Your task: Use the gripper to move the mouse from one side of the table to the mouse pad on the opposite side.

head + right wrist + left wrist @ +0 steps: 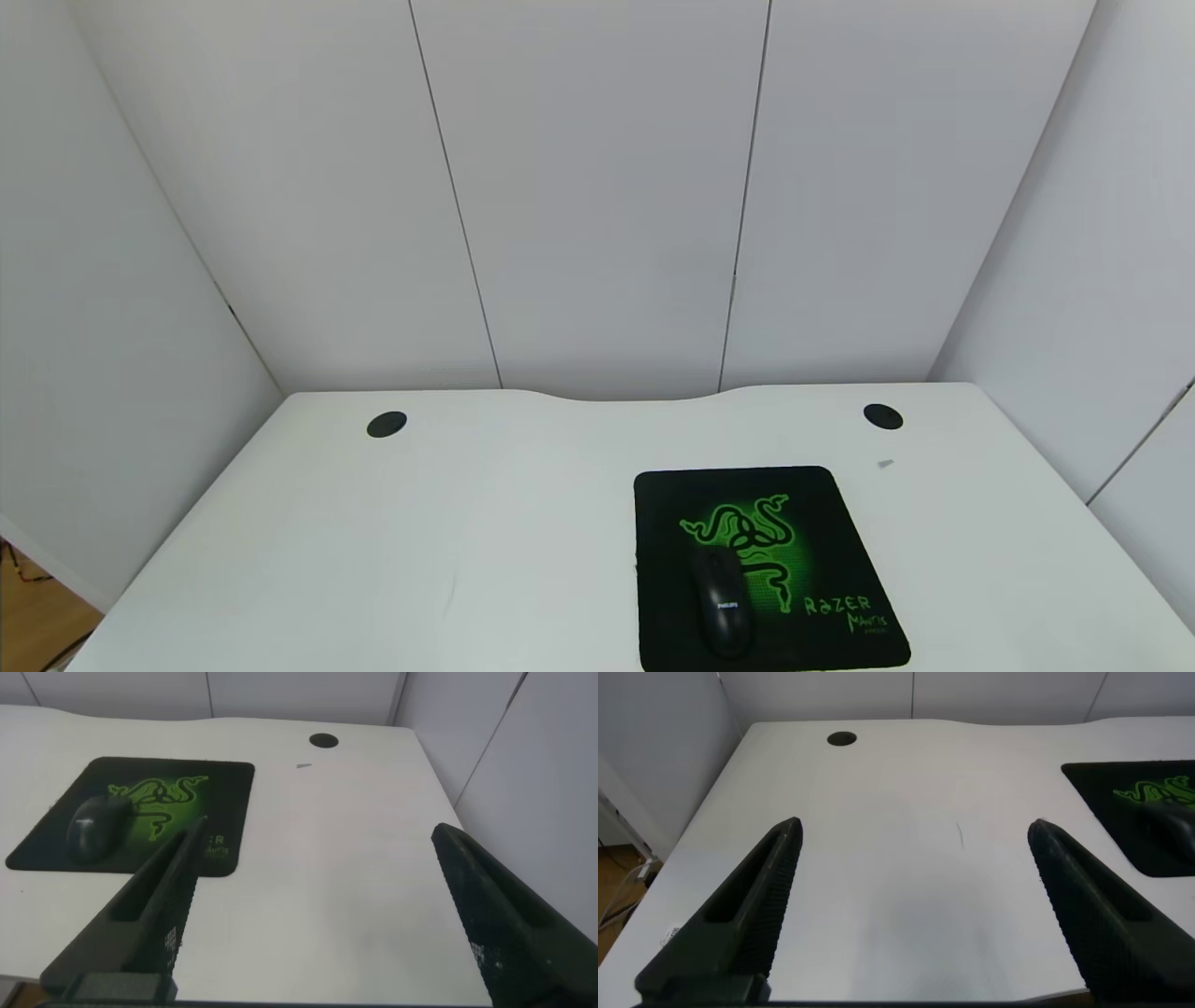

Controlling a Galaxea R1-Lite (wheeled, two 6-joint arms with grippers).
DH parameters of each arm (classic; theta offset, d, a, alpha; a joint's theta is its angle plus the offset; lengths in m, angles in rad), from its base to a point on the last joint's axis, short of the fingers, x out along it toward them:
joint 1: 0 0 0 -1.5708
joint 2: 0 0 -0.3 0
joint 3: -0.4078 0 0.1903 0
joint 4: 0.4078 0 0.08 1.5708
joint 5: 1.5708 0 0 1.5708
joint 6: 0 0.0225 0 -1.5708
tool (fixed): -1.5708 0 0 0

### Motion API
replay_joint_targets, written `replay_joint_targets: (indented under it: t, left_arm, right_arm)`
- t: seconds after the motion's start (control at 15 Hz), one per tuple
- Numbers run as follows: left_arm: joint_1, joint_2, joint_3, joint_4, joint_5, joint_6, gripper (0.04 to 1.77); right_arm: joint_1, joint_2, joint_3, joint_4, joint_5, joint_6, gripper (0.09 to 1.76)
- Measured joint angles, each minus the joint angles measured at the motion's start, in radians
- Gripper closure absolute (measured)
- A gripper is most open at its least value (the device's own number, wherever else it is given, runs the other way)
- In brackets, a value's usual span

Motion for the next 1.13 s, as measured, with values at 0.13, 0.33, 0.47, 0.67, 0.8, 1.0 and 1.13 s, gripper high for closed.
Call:
replay_joint_targets:
  t: [0.13, 0.33, 0.47, 0.67, 0.8, 1.0, 1.13]
  left_arm:
    - [0.000, 0.000, 0.001, 0.000, 0.000, -0.002, 0.09]
    - [0.000, 0.000, 0.000, 0.003, 0.000, 0.011, 0.09]
    - [0.000, 0.000, 0.000, 0.004, 0.000, 0.017, 0.09]
    - [0.000, 0.000, 0.001, 0.004, 0.001, 0.015, 0.09]
    - [0.000, 0.000, 0.001, 0.004, 0.001, 0.015, 0.09]
    - [0.000, 0.000, 0.001, 0.004, 0.001, 0.005, 0.09]
    - [0.000, 0.000, 0.001, 0.004, 0.001, 0.004, 0.09]
  right_arm:
    - [0.000, 0.000, 0.000, 0.000, 0.000, 0.000, 0.14]
    - [0.000, 0.000, 0.000, 0.000, 0.000, 0.000, 0.14]
    - [0.000, 0.000, 0.000, 0.000, 0.000, 0.005, 0.14]
    - [0.000, 0.000, 0.000, 0.000, 0.000, 0.000, 0.14]
    - [0.000, 0.000, 0.000, 0.000, 0.001, 0.018, 0.14]
    - [0.000, 0.000, 0.000, 0.000, 0.000, 0.001, 0.14]
    - [0.000, 0.000, 0.000, 0.000, 0.000, 0.001, 0.14]
